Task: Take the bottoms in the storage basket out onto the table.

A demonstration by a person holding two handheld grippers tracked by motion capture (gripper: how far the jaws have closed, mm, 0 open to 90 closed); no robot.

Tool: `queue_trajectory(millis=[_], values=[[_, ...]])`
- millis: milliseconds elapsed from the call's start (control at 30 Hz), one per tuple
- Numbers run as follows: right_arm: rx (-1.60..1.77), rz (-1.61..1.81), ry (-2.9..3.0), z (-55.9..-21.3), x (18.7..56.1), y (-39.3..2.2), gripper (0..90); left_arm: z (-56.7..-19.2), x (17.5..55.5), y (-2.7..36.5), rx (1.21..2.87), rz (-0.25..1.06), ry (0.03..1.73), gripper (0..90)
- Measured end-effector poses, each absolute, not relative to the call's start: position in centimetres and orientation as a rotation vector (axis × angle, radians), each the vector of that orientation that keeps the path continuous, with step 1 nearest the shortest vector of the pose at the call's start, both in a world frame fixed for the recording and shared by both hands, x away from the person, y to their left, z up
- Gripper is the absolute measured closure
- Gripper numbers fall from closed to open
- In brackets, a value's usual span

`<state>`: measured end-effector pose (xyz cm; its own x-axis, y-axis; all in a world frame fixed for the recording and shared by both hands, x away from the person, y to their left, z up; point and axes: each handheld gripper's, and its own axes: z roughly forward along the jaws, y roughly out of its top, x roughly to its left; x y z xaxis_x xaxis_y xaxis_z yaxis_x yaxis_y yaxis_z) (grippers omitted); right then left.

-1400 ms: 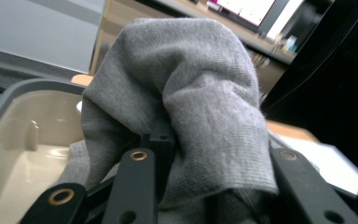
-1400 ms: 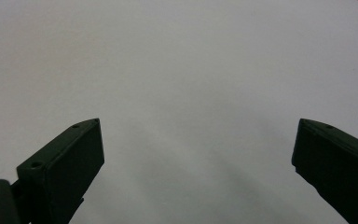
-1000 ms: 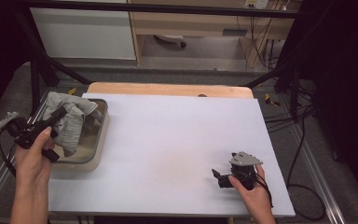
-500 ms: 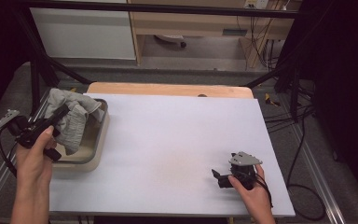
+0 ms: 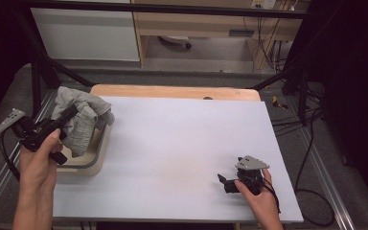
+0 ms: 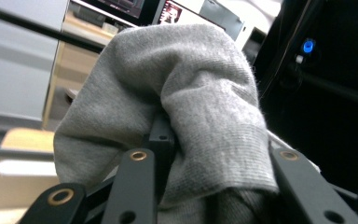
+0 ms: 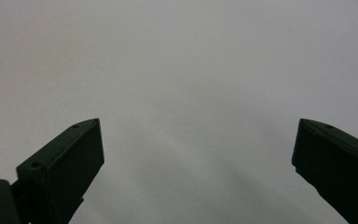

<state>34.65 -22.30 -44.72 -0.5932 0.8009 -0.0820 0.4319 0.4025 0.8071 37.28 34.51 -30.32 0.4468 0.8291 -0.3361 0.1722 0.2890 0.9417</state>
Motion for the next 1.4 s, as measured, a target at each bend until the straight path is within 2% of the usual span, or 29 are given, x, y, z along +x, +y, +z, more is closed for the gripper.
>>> queue_trajectory(millis=[333,667,1167,1400], values=[[1.051,1.071,2.202,-44.7,34.6,-22.3,2.9,-29.4,36.8,32.0,1.231,0.494,0.998,65.0],[1.052,1.08,2.194,-44.6,34.6,-22.3,2.8,-30.4,37.3,29.8,1.294,0.466,0.997,64.9],[1.056,1.082,2.201,-44.7,34.6,-22.3,2.8,-32.8,38.4,28.0,1.307,0.348,1.05,64.5],[1.059,1.082,2.202,-44.6,34.6,-22.4,2.7,-33.6,38.6,27.2,1.322,0.337,1.063,64.3]])
